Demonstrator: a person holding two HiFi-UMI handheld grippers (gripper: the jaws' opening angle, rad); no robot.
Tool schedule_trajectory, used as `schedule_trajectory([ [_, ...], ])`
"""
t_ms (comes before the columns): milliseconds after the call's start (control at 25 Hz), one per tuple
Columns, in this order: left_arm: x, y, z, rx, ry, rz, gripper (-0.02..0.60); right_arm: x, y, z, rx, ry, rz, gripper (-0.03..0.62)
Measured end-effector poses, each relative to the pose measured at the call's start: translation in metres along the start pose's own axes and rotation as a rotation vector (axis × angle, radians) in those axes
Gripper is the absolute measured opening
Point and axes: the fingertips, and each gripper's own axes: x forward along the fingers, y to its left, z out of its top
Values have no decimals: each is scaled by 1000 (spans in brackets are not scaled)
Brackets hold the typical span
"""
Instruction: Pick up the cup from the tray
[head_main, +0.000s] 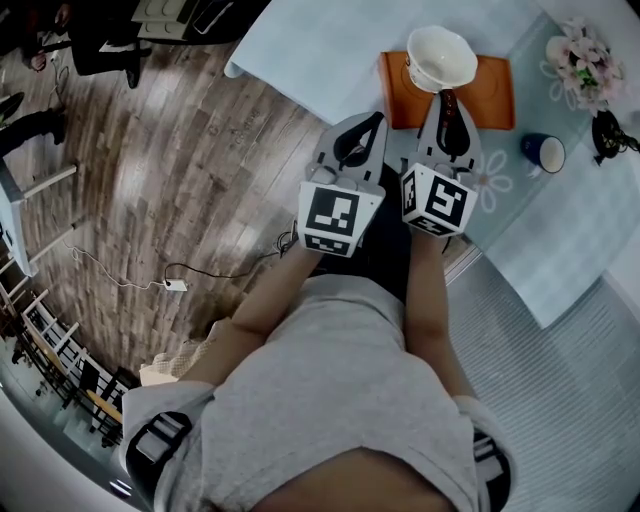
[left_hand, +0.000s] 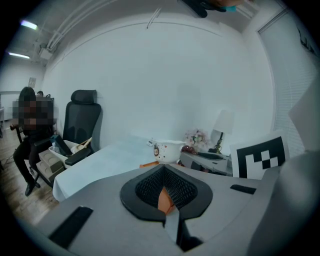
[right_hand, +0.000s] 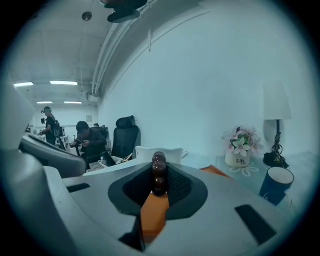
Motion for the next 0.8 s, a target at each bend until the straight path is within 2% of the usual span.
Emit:
schedule_trajectory([
  [360, 7, -4, -1, 10, 9, 0, 6, -8, 0, -36, -45, 30, 14, 51],
  [800, 11, -3, -5, 9, 25, 8, 6, -8, 2, -37, -53, -14, -4, 52],
])
